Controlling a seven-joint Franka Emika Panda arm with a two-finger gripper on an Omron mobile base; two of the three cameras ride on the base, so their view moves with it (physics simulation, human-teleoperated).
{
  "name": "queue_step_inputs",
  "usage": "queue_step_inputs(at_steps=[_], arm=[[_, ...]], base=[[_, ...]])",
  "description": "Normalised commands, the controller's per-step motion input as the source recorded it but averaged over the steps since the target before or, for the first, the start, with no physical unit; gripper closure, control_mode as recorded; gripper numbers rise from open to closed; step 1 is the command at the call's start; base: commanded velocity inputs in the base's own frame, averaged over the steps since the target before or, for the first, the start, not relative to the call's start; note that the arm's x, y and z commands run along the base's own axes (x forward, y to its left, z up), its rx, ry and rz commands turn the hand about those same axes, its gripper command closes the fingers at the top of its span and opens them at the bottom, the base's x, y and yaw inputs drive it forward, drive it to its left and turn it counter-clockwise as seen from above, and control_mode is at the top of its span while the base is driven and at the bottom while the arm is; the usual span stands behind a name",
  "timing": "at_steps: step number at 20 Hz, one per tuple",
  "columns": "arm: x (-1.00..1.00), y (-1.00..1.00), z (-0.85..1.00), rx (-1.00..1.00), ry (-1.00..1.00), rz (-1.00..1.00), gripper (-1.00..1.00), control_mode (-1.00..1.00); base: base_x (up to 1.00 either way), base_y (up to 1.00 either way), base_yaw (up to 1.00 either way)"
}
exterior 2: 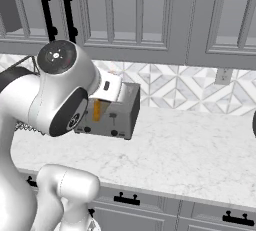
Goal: Start the toaster. Once the lever pops up, take the bread to the plate on the dining counter.
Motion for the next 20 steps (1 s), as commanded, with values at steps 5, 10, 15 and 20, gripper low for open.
queue_step_inputs(at_steps=[5, 10, 15, 20], arm=[[0.00, 0.00, 0.00, 0.00, 0.00, 0.00, 1.00, 1.00], [0.00, 0.00, 0.00, 0.00, 0.00, 0.00, 1.00, 1.00], [0.00, 0.00, 0.00, 0.00, 0.00, 0.00, 1.00, 1.00], [0.00, 0.00, 0.00, 0.00, 0.00, 0.00, 1.00, 1.00]], base=[[-0.11, 0.00, 0.00], [-0.89, -0.01, -0.20], [-0.91, -0.02, -0.45], [-0.14, 0.00, -0.93]])
